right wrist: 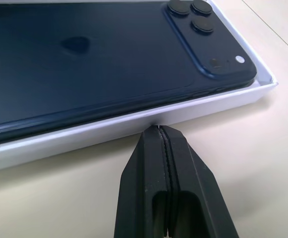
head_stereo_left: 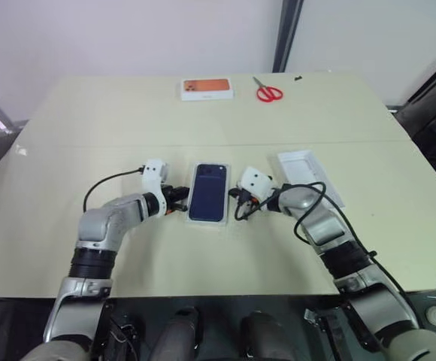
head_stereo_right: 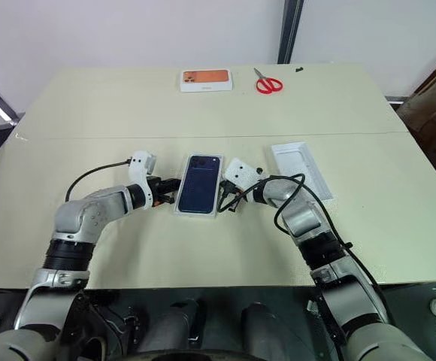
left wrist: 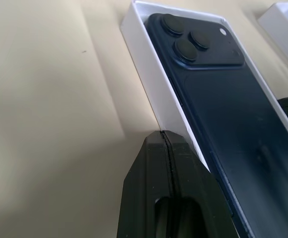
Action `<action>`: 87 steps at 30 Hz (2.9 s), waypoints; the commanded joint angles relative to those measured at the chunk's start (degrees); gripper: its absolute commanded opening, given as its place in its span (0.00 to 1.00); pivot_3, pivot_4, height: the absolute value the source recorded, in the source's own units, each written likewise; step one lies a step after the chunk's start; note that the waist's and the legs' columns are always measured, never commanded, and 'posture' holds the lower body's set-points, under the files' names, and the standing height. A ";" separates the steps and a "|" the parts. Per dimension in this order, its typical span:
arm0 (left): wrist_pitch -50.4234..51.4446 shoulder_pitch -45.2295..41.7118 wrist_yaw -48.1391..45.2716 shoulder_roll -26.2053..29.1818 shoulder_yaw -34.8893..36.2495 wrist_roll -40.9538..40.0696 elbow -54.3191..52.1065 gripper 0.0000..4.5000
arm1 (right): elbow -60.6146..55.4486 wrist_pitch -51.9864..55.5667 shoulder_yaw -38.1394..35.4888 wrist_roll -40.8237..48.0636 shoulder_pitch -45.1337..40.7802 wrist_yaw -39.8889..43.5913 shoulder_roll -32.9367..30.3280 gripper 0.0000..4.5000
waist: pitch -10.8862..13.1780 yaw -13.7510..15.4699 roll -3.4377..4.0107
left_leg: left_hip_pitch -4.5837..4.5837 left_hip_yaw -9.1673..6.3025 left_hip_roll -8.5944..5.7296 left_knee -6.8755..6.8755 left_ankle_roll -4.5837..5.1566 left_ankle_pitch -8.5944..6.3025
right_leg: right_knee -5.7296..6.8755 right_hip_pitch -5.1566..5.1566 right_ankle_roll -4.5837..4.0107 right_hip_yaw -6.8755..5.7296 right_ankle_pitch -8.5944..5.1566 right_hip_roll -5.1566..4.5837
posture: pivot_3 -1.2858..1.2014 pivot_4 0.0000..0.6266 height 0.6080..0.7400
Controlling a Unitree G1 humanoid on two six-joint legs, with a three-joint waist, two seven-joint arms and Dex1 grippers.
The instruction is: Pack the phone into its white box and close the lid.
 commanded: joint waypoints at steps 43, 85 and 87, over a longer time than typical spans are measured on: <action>-34.87 5.67 -33.54 11.98 0.12 8.33 -3.75 0.99 | -17.71 27.53 -16.84 9.34 4.71 -4.26 -10.94 1.00 | 0.03 -0.48 0.02 | -0.03 0.03 0.06 -0.07 0.01 -0.01 | -0.01 -0.07 -0.02 0.06 -0.01 -0.02 | 0.52 0.24 0.95; -41.76 12.31 -35.11 10.47 -0.64 7.43 -9.85 1.00 | -4.36 70.98 -12.08 16.65 -17.47 -21.70 -4.02 0.71 | 0.05 -0.93 0.08 | -0.06 0.07 0.05 -0.08 0.39 -0.22 | 0.03 -0.13 -0.02 0.07 0.00 -0.02 | 0.52 0.24 0.95; -41.65 12.28 -34.80 10.35 -0.74 7.42 -9.89 1.00 | -3.91 70.91 -12.57 16.43 -17.58 -22.49 -3.63 0.47 | 0.05 -0.95 0.08 | -0.06 0.07 0.05 -0.08 0.39 -0.22 | 0.03 -0.13 -0.02 0.07 0.00 -0.02 | 0.52 0.24 0.95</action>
